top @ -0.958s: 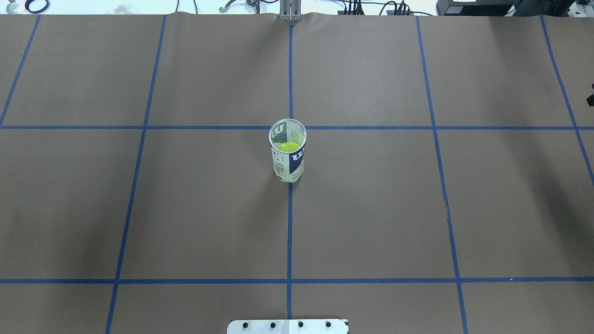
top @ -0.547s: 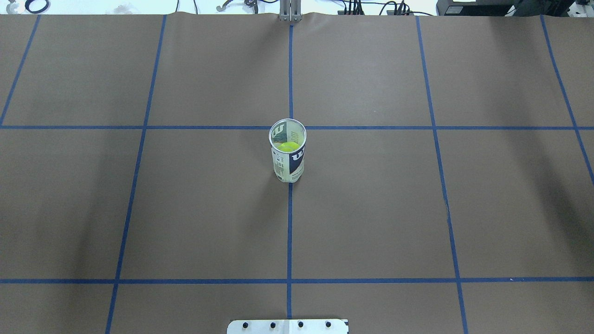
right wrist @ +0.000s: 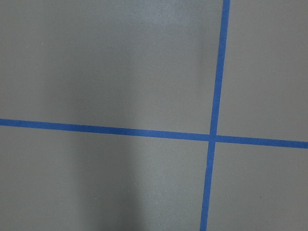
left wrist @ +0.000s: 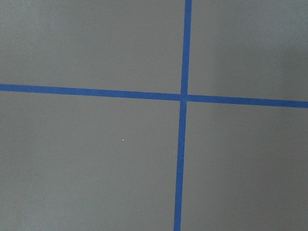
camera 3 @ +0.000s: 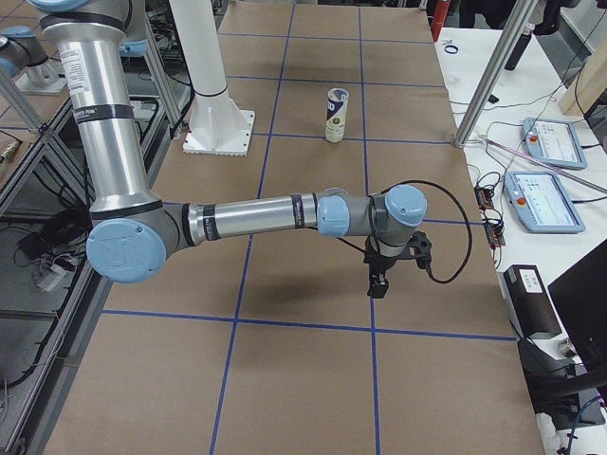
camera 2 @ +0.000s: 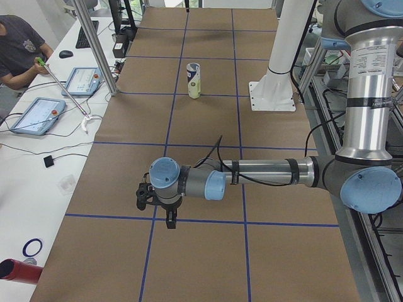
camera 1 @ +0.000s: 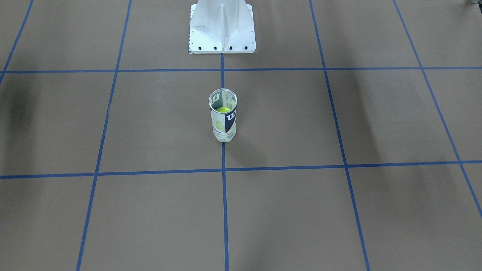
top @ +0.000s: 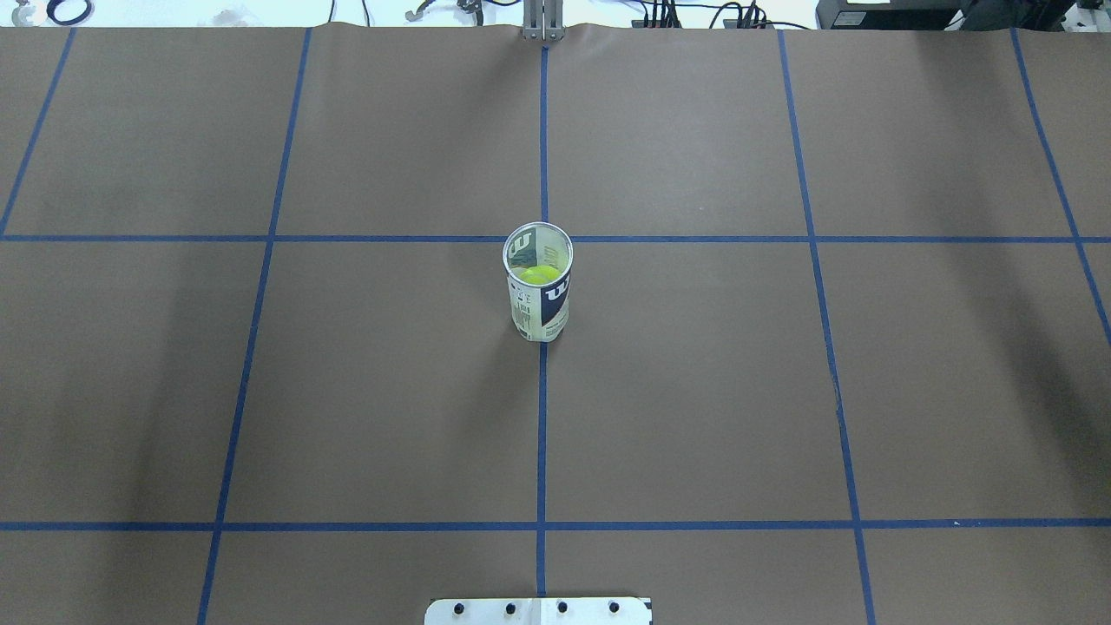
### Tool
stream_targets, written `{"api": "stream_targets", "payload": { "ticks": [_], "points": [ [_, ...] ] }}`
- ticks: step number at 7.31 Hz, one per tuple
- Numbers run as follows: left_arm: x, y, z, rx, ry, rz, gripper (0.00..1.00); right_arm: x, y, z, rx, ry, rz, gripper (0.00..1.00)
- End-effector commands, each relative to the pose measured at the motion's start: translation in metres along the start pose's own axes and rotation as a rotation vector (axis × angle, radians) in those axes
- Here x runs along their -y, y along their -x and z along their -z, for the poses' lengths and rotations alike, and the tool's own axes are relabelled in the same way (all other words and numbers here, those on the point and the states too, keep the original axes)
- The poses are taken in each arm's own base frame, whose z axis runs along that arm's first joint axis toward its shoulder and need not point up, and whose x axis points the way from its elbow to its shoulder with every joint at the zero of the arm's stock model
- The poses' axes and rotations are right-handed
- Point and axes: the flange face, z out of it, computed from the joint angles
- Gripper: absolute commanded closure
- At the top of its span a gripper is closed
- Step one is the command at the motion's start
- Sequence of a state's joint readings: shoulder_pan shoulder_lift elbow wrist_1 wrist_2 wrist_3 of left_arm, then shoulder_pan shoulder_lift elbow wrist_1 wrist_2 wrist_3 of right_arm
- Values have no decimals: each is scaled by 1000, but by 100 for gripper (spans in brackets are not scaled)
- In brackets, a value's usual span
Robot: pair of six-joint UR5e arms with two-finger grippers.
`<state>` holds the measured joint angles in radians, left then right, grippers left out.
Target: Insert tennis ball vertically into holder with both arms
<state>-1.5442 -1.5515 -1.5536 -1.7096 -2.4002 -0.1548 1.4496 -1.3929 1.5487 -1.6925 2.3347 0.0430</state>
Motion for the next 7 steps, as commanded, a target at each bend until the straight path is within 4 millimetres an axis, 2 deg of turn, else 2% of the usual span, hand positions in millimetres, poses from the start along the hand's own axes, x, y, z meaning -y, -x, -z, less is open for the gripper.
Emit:
{"api": "stream_targets", "payload": {
  "ticks": [1, 3, 4, 7],
  "points": [
    [5, -6, 3, -10, -2, 7, 0, 0, 0, 0, 0, -1, 1, 1],
    [15, -18, 6, -6, 2, -16, 0, -1, 1, 1, 2, -2, 2, 1],
    [18, -31, -2, -1, 14, -45, 0, -3, 3, 3, 2, -5, 5, 1],
    [17, -38, -6, 33, 22, -106, 0, -5, 6, 7, 2, -4, 4, 1]
  ]
}}
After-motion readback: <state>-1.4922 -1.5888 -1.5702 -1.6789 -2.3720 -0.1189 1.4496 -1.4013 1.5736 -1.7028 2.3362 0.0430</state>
